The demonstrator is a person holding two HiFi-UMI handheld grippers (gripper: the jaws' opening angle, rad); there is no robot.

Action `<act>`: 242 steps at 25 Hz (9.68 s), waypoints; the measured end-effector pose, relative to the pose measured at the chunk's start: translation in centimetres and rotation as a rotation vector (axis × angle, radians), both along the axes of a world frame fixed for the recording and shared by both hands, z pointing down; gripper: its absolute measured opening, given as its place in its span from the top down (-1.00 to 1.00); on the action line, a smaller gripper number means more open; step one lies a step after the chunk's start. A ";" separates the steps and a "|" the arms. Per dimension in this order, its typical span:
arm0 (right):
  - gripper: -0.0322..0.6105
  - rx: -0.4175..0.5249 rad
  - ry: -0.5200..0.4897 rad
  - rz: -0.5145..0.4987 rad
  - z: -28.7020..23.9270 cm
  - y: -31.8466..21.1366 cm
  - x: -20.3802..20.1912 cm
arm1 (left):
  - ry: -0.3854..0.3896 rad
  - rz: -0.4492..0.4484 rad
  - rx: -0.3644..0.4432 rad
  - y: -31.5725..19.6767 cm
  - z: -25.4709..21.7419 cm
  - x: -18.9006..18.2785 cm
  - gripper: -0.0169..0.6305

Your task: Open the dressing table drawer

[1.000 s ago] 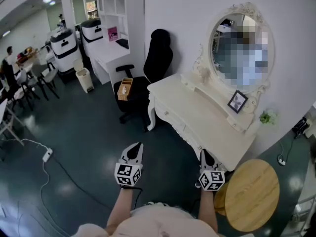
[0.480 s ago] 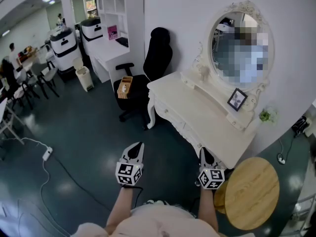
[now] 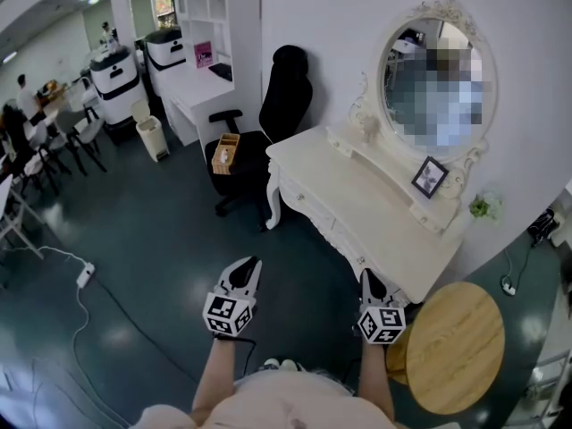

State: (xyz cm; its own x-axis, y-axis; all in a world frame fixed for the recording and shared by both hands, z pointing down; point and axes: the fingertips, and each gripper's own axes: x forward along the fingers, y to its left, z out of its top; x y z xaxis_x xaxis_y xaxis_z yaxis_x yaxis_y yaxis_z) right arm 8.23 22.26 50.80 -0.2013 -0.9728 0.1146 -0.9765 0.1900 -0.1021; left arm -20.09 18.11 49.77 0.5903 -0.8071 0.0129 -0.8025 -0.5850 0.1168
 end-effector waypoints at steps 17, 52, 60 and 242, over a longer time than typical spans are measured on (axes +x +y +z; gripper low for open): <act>0.85 0.016 -0.029 -0.009 0.0 -0.3 0.1 | 0.080 -0.033 -0.001 0.1 -0.5 -1.5 -0.16; 0.85 -0.001 -0.024 0.073 2.8 -12.8 4.8 | 0.057 0.053 -0.060 -13.8 3.9 3.5 -0.16; 0.85 -0.015 -0.022 0.180 2.3 -21.1 6.0 | 0.048 0.166 -0.071 -25.4 3.4 5.6 -0.16; 0.85 -0.132 -0.090 0.321 8.4 -52.6 15.3 | -0.184 0.444 -0.282 -62.4 10.8 30.6 0.04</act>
State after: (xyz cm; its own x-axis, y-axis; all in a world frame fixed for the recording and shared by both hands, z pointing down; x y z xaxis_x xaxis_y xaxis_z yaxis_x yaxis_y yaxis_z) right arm 23.48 -30.35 59.17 0.0970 -0.9660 0.2396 -0.9703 -0.1454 -0.1933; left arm 10.47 -44.32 60.59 0.8404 -0.4319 0.3273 -0.5082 -0.8379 0.1991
